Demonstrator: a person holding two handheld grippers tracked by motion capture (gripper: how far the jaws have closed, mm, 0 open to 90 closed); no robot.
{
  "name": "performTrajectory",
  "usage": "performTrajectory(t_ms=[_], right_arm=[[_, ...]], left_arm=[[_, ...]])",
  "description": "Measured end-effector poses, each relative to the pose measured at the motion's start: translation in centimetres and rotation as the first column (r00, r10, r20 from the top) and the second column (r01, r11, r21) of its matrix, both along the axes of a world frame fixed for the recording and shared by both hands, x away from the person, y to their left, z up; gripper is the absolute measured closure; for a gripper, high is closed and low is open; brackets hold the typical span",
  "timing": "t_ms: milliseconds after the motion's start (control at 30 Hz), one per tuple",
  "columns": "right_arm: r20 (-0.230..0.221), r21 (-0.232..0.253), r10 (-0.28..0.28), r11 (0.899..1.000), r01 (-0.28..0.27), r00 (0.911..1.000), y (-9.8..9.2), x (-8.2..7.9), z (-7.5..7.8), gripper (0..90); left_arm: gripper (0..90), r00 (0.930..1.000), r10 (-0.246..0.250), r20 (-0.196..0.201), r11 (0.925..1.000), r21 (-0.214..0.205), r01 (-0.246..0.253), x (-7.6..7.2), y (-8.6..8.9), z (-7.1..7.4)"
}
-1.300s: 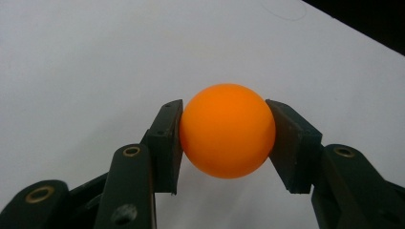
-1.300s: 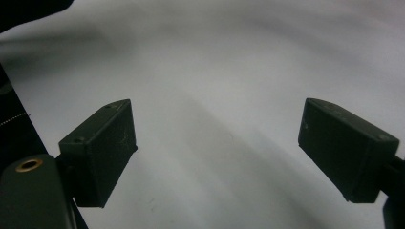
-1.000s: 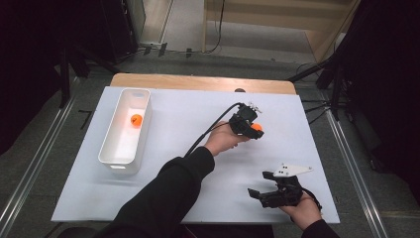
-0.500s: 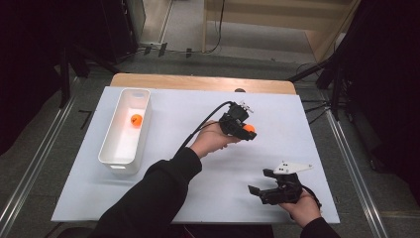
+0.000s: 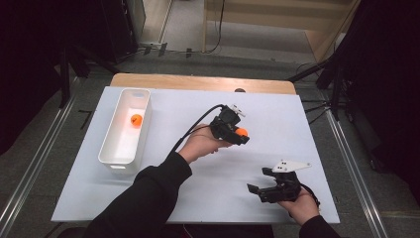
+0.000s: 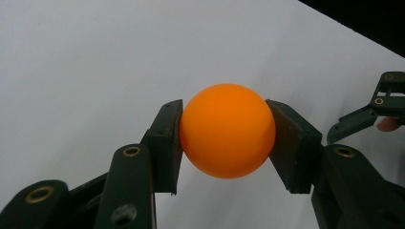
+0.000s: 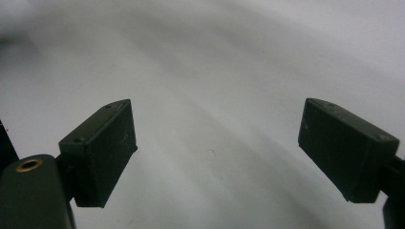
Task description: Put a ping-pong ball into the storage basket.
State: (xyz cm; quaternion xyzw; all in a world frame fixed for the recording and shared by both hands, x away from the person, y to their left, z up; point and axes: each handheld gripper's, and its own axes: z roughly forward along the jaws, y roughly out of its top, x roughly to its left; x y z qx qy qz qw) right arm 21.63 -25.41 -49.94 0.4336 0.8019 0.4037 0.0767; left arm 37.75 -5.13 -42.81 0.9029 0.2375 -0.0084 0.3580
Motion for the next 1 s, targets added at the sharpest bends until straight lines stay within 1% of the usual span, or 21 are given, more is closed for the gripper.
performTrajectory(t_ms=[100, 167, 267, 333, 400, 467, 500, 667, 733, 800, 900, 933, 1000], right_arm=[[0.000, -0.001, -0.003, 1.000, 0.003, 1.0000, 0.0, 0.0, 0.0, 11.2], [-0.001, 0.000, -0.005, 1.000, 0.005, 1.0000, -0.1, 0.0, 0.0, 11.3], [0.000, 0.000, -0.004, 1.000, 0.004, 1.0000, -0.1, 0.0, 0.0, 11.3], [0.000, -0.001, -0.003, 1.000, 0.003, 1.0000, 0.0, 0.0, 0.0, 11.2], [0.000, -0.003, -0.005, 1.000, 0.005, 1.0000, 0.0, 0.0, 0.0, 11.2], [0.000, -0.004, -0.004, 1.000, 0.004, 1.0000, -0.1, 0.0, 0.0, 11.3], [0.000, -0.004, -0.004, 1.000, 0.004, 1.0000, -0.1, 0.0, 0.0, 11.2], [0.000, -0.003, -0.007, 1.000, 0.007, 1.0000, -0.1, 0.0, 0.1, 11.3], [0.000, -0.003, -0.003, 1.000, 0.003, 1.0000, 0.0, -0.1, 0.1, 11.3], [0.003, -0.006, 0.000, 1.000, 0.000, 1.0000, 0.0, -0.1, 0.1, 11.2], [0.005, -0.005, -0.001, 1.000, 0.001, 1.0000, 0.0, -0.2, 0.1, 11.3], [-0.002, -0.004, -0.001, 1.000, 0.001, 1.0000, 0.0, -0.2, 0.1, 11.2], [0.000, -0.005, 0.000, 1.000, 0.000, 1.0000, 0.0, -0.3, 0.1, 11.2]], left_arm=[[50.7, 1.0000, 0.004, 0.000, 1.0000, 0.006, -0.004, -0.1, 0.5, 0.0], [50.7, 1.0000, 0.007, -0.007, 1.0000, -0.004, -0.007, -0.2, 0.9, 0.0], [50.7, 1.0000, 0.002, -0.007, 1.0000, 0.004, -0.002, -0.5, 1.6, 0.0], [50.6, 0.9998, 0.015, -0.010, 0.9998, 0.012, -0.015, -0.7, 1.9, 0.0], [50.6, 1.0000, 0.009, -0.002, 1.0000, 0.002, -0.009, -0.9, 2.4, -0.1], [50.6, 0.9998, 0.007, -0.018, 1.0000, -0.003, -0.007, -0.9, 2.9, -0.2], [50.6, 0.9997, 0.017, -0.017, 0.9998, -0.008, -0.017, -1.0, 3.0, -0.3], [50.6, 0.9999, 0.015, -0.006, 0.9999, 0.002, -0.015, -1.4, 3.5, -0.4], [50.6, 0.9998, 0.018, -0.006, 0.9998, -0.008, -0.018, -1.5, 3.7, -0.4], [50.6, 0.9999, 0.014, 0.004, 0.9999, 0.001, -0.014, -1.6, 4.0, -0.4], [50.6, 0.9997, 0.026, -0.003, 0.9997, 0.002, -0.026, -1.7, 4.4, -0.5], [50.6, 0.9997, 0.026, -0.004, 0.9996, 0.007, -0.026, -1.7, 4.6, -0.5], [50.6, 0.9996, 0.029, -0.001, 0.9995, 0.014, -0.029, -1.6, 4.9, -0.3]])
